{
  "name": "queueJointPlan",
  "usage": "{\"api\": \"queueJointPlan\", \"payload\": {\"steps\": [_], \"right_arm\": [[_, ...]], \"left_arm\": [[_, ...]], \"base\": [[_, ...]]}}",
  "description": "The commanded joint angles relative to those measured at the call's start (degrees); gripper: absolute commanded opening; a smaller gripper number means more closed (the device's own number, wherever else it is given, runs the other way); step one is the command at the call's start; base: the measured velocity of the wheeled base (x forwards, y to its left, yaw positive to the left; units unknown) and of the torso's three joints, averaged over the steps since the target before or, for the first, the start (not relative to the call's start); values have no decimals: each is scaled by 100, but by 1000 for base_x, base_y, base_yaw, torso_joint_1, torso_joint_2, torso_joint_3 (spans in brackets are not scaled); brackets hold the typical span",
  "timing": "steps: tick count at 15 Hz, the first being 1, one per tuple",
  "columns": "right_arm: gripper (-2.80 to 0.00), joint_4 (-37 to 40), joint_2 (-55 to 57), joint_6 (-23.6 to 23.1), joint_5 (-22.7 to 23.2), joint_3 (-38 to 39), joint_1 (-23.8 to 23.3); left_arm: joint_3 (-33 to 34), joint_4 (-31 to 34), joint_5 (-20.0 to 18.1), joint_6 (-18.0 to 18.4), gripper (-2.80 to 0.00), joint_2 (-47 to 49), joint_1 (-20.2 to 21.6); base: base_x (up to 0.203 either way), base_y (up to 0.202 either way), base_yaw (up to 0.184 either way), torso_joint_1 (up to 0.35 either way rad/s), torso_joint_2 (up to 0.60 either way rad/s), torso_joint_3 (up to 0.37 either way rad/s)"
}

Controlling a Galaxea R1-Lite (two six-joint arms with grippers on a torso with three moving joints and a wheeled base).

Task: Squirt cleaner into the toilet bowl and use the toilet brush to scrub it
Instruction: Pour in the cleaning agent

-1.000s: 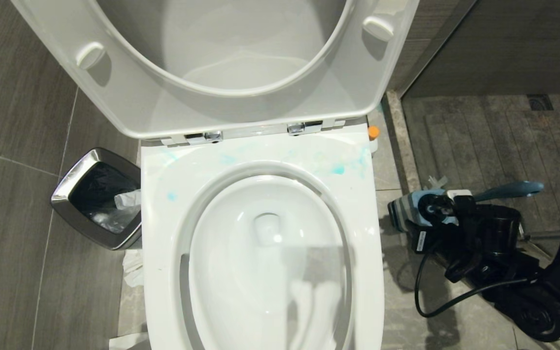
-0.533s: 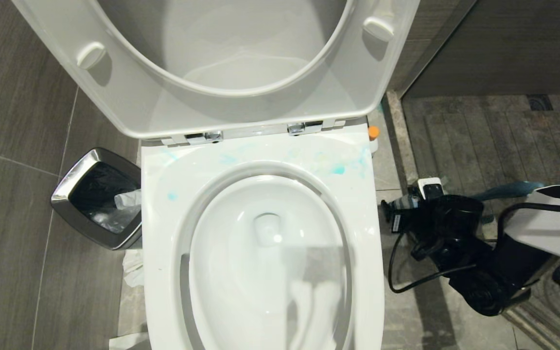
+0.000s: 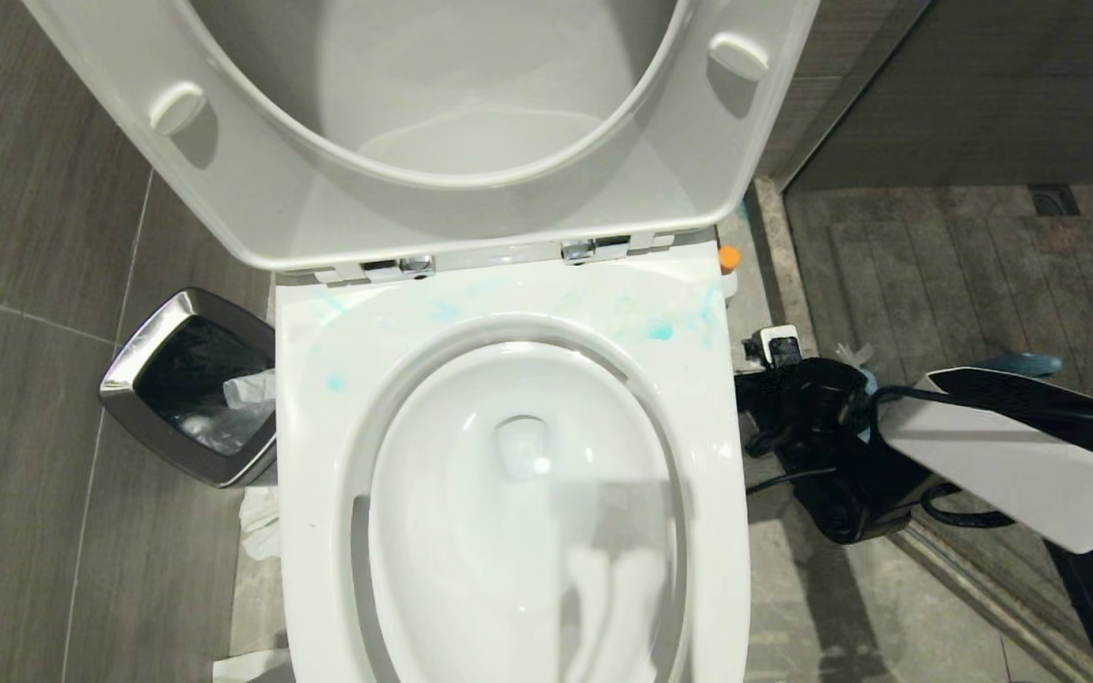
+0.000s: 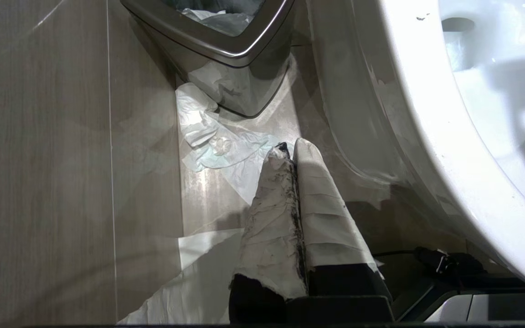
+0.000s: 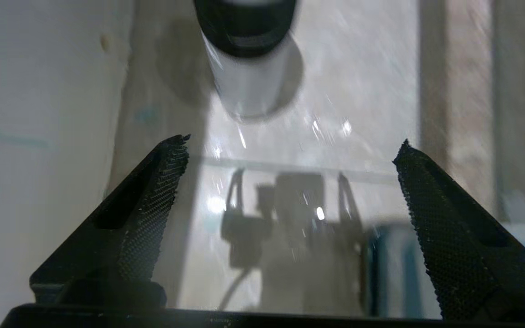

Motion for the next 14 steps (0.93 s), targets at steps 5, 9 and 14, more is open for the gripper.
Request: {"api": "queueJointPlan", "payload": {"steps": [5,9,14], "right_arm": [[0,-52,888,-434,773,-1882,-231],[0,-34,1208,-681,847,-2759,-200],[0,-1,1868,-1037,866,-3886,-180]], "left_arm": [[1,0,0,1,-280,7,2],[1,0,0,1,-280,7,-4],[1,0,0,1,-280,7,2]], "base": [[0,0,0,0,0,0],[0,0,0,0,0,0],[0,0,0,0,0,0]]}}
